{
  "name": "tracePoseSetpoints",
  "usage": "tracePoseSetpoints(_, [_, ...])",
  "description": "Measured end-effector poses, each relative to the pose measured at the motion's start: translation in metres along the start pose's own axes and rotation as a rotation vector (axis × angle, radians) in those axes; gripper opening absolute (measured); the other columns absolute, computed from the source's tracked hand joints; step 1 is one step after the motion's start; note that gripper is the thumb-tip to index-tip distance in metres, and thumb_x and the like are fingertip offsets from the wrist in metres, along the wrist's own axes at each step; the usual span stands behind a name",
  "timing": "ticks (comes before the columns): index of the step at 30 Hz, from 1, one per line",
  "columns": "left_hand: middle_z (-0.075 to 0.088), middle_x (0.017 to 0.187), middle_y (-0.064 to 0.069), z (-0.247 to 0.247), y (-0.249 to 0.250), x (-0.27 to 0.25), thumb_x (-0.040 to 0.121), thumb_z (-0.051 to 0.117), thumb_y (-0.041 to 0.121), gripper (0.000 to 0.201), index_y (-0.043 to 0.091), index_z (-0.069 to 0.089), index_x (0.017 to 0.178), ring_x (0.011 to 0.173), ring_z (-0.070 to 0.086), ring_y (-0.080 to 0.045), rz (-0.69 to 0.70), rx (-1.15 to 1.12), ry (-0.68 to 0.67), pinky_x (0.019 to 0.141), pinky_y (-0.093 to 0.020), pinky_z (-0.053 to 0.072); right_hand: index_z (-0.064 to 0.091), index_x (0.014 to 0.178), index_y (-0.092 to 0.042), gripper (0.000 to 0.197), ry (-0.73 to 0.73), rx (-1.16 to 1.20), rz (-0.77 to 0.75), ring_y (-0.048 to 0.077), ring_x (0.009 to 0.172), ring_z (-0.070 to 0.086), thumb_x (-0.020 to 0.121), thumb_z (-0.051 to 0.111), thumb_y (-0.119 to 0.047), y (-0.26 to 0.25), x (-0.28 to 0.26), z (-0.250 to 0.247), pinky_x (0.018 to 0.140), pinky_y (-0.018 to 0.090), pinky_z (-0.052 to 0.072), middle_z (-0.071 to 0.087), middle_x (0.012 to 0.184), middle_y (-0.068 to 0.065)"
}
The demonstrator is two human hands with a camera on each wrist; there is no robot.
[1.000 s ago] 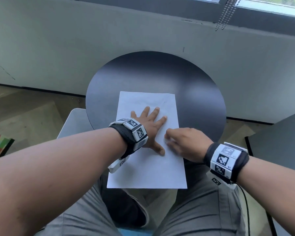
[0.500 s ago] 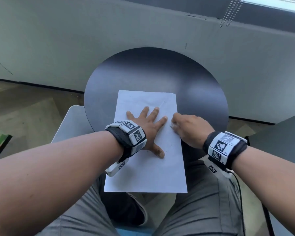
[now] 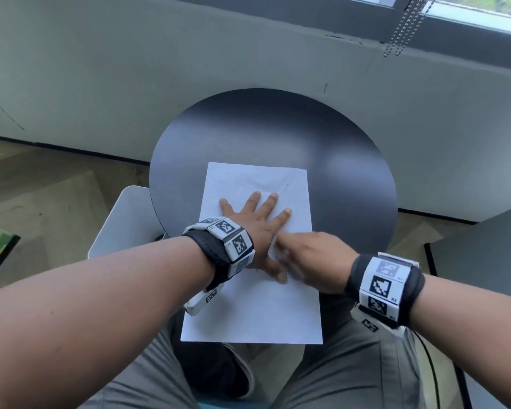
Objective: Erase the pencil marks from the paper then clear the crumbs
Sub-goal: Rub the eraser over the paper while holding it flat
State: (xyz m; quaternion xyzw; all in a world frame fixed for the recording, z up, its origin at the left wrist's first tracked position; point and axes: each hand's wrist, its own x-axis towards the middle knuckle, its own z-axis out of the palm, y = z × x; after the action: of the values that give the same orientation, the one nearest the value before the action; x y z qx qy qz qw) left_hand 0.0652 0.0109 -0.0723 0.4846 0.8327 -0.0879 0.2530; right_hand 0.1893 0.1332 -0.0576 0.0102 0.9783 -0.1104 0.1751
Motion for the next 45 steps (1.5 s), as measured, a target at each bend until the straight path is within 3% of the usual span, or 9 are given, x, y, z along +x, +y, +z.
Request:
tracePoseSetpoints(6, [-0.027, 0.163, 0.005, 0.001, 0.0, -0.001, 0.056, 0.058, 0.094, 0.135, 0.04, -0.015, 0.155, 0.151, -0.019, -0.028, -0.002, 0.014, 0.009, 0.104, -0.081, 0.01, 0.038, 0.1, -0.022, 0.021, 0.11, -0.029, 0.278, 0.035, 0.081, 0.056, 0.099, 0.035, -0.043, 0.035, 0.023, -0.016, 0.069, 0.039, 0.046, 0.064, 0.103, 0.008])
tracePoseSetpoints(11, [-0.027, 0.163, 0.005, -0.001, 0.0, -0.001, 0.056, 0.059, 0.094, 0.135, 0.04, -0.014, 0.155, 0.151, -0.02, -0.029, 0.002, 0.006, 0.001, 0.104, -0.082, 0.008, 0.043, 0.115, -0.024, 0.025, 0.002, -0.048, -0.067, 0.028, 0.09, 0.06, 0.097, 0.039, -0.04, 0.007, 0.001, -0.002, 0.07, 0.038, 0.047, 0.061, 0.105, -0.003])
tracePoseSetpoints(16, [-0.026, 0.163, 0.006, 0.0, -0.001, -0.003, 0.056, 0.056, 0.095, 0.133, 0.041, -0.016, 0.154, 0.151, -0.02, -0.028, 0.004, 0.015, 0.013, 0.104, -0.081, 0.009, 0.038, 0.098, -0.023, 0.022, 0.111, -0.038, 0.218, 0.032, 0.085, 0.059, 0.099, 0.034, -0.044, 0.035, 0.015, -0.012, 0.072, 0.04, 0.048, 0.06, 0.094, 0.0])
tracePoseSetpoints(21, [-0.028, 0.162, 0.006, 0.001, -0.001, -0.002, 0.056, 0.054, 0.096, 0.132, 0.041, -0.017, 0.154, 0.151, -0.021, -0.028, 0.016, 0.011, 0.005, 0.104, -0.081, 0.007, 0.044, 0.105, -0.025, 0.031, 0.066, -0.07, -0.061, 0.023, 0.084, 0.058, 0.094, 0.027, -0.049, 0.012, -0.012, 0.005, 0.069, 0.038, 0.047, 0.056, 0.094, -0.007])
tracePoseSetpoints(25, [-0.028, 0.163, 0.007, 0.004, -0.003, -0.002, 0.056, 0.053, 0.097, 0.132, 0.042, -0.016, 0.154, 0.151, -0.021, -0.027, 0.018, 0.009, 0.023, 0.106, -0.08, 0.006, 0.047, 0.107, -0.03, 0.027, 0.112, 0.025, 0.14, 0.022, 0.095, 0.059, 0.097, 0.033, -0.05, 0.038, -0.004, -0.003, 0.08, 0.04, 0.048, 0.061, 0.103, -0.006])
tracePoseSetpoints(30, [-0.025, 0.164, 0.005, 0.001, -0.011, -0.011, 0.073, 0.045, 0.089, 0.107, 0.04, 0.0, 0.157, 0.151, -0.021, -0.021, -0.011, -0.164, 0.119, 0.116, -0.069, 0.003, 0.054, 0.117, -0.031, 0.028, 0.245, 0.399, 0.407, 0.022, 0.101, 0.061, 0.095, 0.051, -0.047, 0.064, 0.0, -0.015, 0.091, 0.039, 0.048, 0.065, 0.113, -0.002])
tracePoseSetpoints(35, [-0.008, 0.167, 0.007, 0.003, -0.07, -0.035, 0.101, 0.042, 0.052, 0.062, 0.04, 0.017, 0.157, 0.153, -0.009, -0.016, -0.051, -0.255, 0.303, 0.122, -0.055, 0.01, 0.058, 0.093, -0.012, 0.023, 0.461, 1.052, 0.402, 0.026, 0.072, 0.069, 0.091, 0.068, -0.032, 0.026, -0.028, -0.022, 0.075, 0.049, 0.056, 0.068, 0.083, 0.009])
tracePoseSetpoints(41, [-0.009, 0.167, 0.009, 0.041, -0.096, -0.053, 0.1, 0.039, 0.054, 0.064, 0.042, 0.011, 0.157, 0.153, -0.011, -0.016, -0.14, -0.143, 0.23, 0.12, -0.055, 0.002, 0.048, 0.099, -0.009, 0.013, -0.041, 1.652, 0.067, 0.028, 0.101, 0.067, 0.095, 0.06, -0.009, -0.082, -0.024, 0.024, 0.08, 0.035, 0.051, 0.068, 0.115, 0.015])
tracePoseSetpoints(45, [-0.017, 0.165, 0.01, 0.047, -0.096, -0.052, 0.101, 0.034, 0.057, 0.066, 0.043, 0.001, 0.157, 0.152, -0.017, -0.015, -0.145, -0.147, 0.218, 0.12, -0.054, -0.006, 0.043, 0.102, -0.012, 0.012, -0.039, 1.916, 0.208, 0.036, 0.106, 0.066, 0.098, 0.054, -0.009, -0.068, -0.013, 0.038, 0.08, 0.036, 0.055, 0.062, 0.126, 0.025])
